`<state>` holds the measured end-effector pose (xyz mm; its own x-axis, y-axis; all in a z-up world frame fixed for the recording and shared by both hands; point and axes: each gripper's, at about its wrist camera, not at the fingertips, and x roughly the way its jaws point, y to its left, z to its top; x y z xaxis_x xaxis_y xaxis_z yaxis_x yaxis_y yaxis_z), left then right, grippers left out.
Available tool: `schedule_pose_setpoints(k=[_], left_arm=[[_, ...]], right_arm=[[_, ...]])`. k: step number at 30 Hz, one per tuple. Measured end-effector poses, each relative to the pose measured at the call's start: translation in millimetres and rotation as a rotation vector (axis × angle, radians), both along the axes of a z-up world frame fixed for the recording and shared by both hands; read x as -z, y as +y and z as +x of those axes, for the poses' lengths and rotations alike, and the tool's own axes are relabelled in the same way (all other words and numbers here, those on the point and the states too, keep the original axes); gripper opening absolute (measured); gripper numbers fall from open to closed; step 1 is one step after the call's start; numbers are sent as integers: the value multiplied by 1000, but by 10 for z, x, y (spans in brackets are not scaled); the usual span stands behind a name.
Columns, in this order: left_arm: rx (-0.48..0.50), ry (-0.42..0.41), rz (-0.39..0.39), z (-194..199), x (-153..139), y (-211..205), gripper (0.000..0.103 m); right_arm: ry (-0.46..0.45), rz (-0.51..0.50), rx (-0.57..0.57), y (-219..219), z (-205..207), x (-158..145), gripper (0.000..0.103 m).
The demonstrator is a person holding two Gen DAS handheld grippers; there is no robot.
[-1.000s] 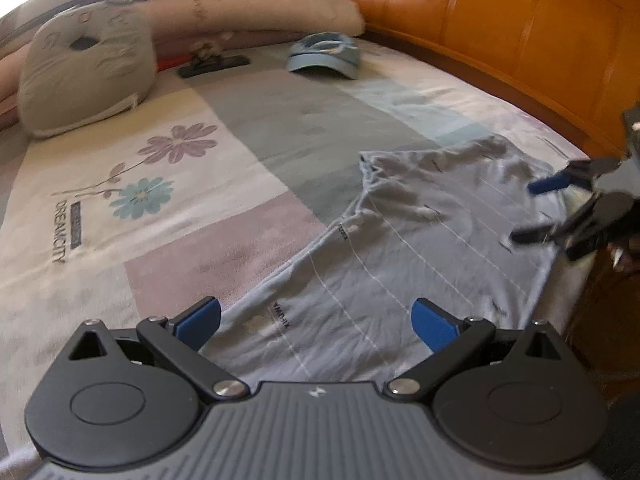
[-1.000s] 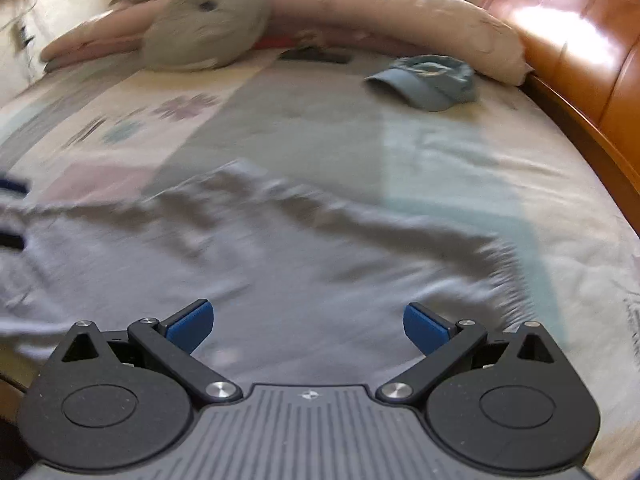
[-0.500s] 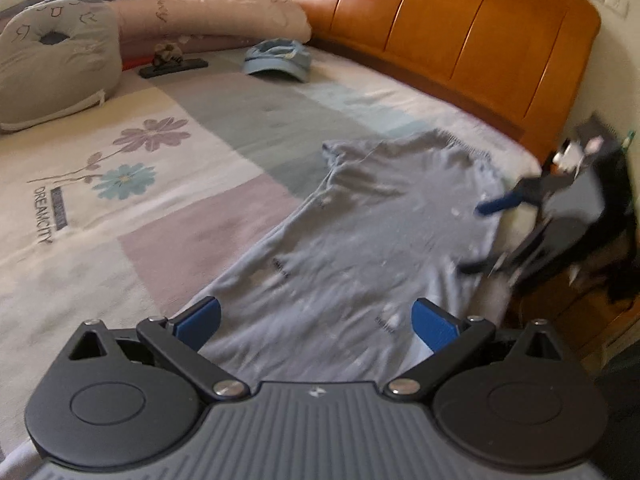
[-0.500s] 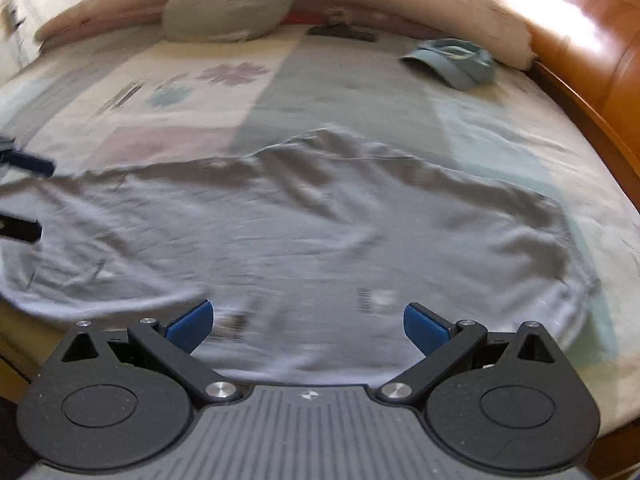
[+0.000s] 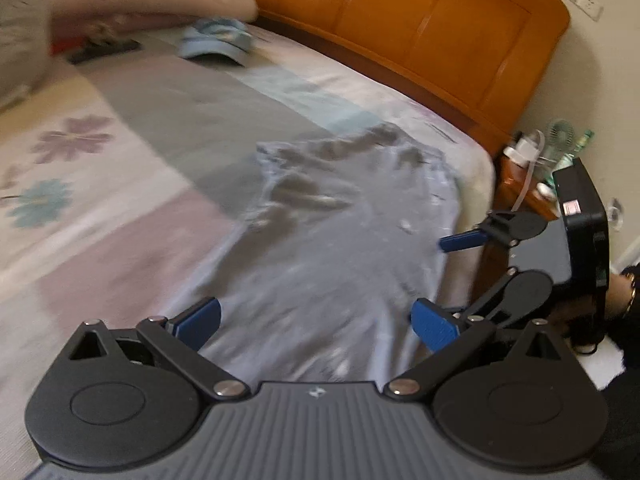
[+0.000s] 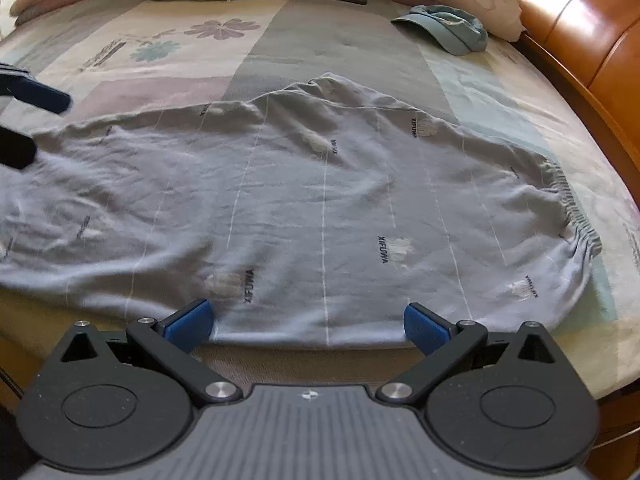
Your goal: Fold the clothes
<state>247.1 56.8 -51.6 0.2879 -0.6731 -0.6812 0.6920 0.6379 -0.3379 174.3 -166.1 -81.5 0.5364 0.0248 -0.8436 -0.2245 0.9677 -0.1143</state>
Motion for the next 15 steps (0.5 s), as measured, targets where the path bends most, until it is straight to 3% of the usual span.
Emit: schedule_pose_setpoints(k=[4, 7, 12, 15], left_arm=[[3, 16, 63, 81, 230, -230, 101], [-75, -29, 88, 98, 302, -195, 101], [-233, -25, 102, 61, 209, -101, 101], [-245, -54, 85, -87, 93, -227, 101]], right_arm=[[-14, 20, 22, -60, -85, -27, 103], [-23, 29, 24, -136, -144, -50, 103], [-73, 34, 9, -384, -195, -99, 103], [-142, 55, 8, -594, -153, -175, 103]])
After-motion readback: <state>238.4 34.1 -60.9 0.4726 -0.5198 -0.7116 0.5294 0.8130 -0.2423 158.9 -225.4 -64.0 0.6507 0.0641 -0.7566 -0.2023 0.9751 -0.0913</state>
